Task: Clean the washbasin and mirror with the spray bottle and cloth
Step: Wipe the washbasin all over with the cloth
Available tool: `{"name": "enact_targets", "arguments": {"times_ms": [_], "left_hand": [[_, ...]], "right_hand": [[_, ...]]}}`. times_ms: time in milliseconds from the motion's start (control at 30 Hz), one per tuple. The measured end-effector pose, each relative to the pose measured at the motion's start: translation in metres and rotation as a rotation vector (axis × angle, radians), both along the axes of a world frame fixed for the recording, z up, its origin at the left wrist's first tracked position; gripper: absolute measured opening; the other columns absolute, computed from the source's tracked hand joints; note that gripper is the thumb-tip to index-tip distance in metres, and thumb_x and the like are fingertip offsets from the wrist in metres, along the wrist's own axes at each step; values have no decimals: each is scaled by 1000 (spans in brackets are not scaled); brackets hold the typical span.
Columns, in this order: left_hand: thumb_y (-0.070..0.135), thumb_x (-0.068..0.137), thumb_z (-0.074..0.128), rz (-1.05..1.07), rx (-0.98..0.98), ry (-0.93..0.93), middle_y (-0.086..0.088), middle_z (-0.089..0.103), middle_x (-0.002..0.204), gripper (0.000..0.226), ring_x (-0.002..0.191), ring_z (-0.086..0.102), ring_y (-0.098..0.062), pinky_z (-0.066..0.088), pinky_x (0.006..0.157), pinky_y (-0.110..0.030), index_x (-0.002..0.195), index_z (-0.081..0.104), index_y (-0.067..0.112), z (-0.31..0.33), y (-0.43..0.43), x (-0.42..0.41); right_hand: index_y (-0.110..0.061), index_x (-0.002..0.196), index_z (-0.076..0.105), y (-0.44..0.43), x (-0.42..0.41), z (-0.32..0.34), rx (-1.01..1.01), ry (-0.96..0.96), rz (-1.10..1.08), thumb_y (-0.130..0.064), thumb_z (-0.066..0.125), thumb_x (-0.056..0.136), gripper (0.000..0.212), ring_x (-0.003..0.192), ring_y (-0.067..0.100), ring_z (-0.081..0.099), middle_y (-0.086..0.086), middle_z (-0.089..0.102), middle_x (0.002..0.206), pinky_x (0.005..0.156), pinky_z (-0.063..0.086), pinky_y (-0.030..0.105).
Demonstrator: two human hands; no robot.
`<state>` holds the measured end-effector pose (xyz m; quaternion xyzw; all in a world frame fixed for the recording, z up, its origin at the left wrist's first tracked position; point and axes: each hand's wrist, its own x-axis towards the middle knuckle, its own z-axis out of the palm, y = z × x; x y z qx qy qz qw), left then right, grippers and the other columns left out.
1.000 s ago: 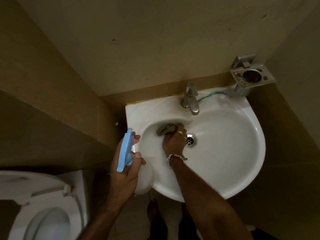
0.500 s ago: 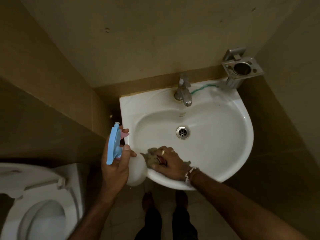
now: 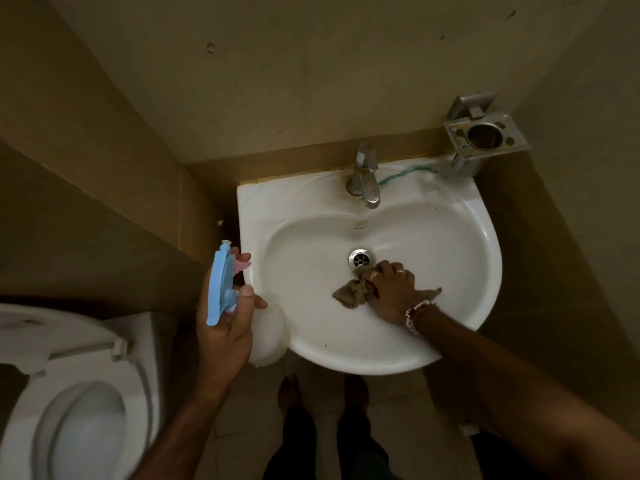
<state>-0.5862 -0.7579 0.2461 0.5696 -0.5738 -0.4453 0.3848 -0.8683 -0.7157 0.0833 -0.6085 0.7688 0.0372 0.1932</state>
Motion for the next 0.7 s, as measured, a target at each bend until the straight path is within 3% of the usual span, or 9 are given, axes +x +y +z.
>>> {"name": "enact_targets", "arguments": {"times_ms": [67,233,333,467,533,600,700], "left_hand": [[25,90,55,2,-28,12,32,63,78,42,82,57,13,38,75,3,93,60,-16,4,-1,0],[20,93,55,44,-39,-4,34,63,76,46,82,57,15,36,72,5,107,54,-23,8,0,3],[20,92,56,76,-35,-22,30,65,71,48,78,59,13,36,72,4,107,53,-25,9,0,3],[34,90,52,98,-44,18,27,66,71,58,78,59,10,40,78,-2,110,53,-21,12,3,5],[25,94,53,133,-2,19,31,65,70,46,79,58,14,42,82,-5,109,55,-18,10,3,6],[12,95,52,154,15,12,32,64,69,33,79,57,15,38,75,3,106,56,-19,9,2,6],[6,95,51,151,20,13,32,64,68,28,78,59,15,38,71,3,105,56,-20,11,-3,8]], "right_hand": [[-21,130,55,7,13,6,115,-109,58,-44,63,85,50,122,33,40,6,45,132,99,35,42],[-30,133,54,27,34,37,275,-536,59,-39,64,88,47,119,23,40,-1,48,127,106,32,45],[-40,125,55,31,41,46,310,-697,47,-42,61,76,49,115,22,43,-3,51,118,105,35,47],[-46,133,48,25,67,46,250,-720,68,-54,55,75,59,118,22,44,-2,50,122,106,35,47],[-49,139,39,17,88,43,198,-706,64,-62,50,77,64,120,25,44,0,48,125,107,34,49],[-47,143,32,2,112,42,132,-683,24,-57,50,84,63,122,30,41,4,44,129,107,34,50],[-37,148,30,-30,147,40,-3,-674,-116,-41,54,95,58,125,33,38,8,40,137,106,35,48]]}}
